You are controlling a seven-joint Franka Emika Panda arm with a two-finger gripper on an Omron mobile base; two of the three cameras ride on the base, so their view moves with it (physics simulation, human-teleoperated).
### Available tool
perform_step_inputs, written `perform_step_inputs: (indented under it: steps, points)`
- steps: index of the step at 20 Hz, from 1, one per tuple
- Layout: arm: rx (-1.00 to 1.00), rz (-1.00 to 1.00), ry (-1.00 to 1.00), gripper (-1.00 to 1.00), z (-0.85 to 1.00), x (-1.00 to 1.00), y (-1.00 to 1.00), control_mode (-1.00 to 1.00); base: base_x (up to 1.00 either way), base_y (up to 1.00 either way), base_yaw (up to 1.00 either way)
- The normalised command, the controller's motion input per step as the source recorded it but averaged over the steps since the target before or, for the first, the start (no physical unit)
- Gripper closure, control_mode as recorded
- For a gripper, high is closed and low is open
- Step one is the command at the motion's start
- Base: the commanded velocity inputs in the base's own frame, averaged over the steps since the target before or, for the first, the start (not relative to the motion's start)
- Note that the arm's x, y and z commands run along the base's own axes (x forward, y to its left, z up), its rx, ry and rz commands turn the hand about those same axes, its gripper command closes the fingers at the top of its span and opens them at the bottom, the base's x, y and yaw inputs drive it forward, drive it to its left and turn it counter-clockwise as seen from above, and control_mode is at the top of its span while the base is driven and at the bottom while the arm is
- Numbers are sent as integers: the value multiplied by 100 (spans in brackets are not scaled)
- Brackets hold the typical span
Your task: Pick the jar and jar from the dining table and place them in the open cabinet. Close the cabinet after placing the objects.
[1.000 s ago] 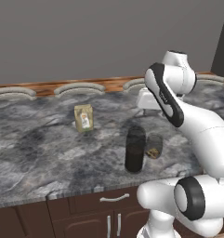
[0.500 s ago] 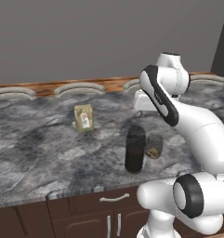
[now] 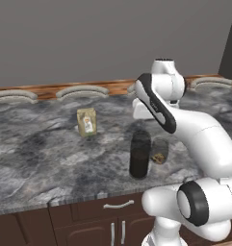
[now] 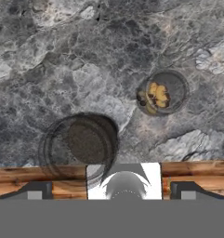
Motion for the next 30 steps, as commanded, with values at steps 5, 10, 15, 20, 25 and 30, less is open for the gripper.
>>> perform_step_inputs:
  steps: [5,10,15,20,25,30]
  points:
    - [-7,-3,5,-100,-13,9,9,-100,0,0,0]
    - [-6,-3,4,-100,-10,16,1,-100,0,0,0]
    - [-6,-5,10,-100,-8,19,0,-100,0,0,0]
    - [0,-3,2,-100,-6,19,2,-100,0,0,0]
    - [2,-2,0,-100,-7,12,8,-100,0,0,0]
    - [0,-4,0,-100,-8,14,10,-100,0,0,0]
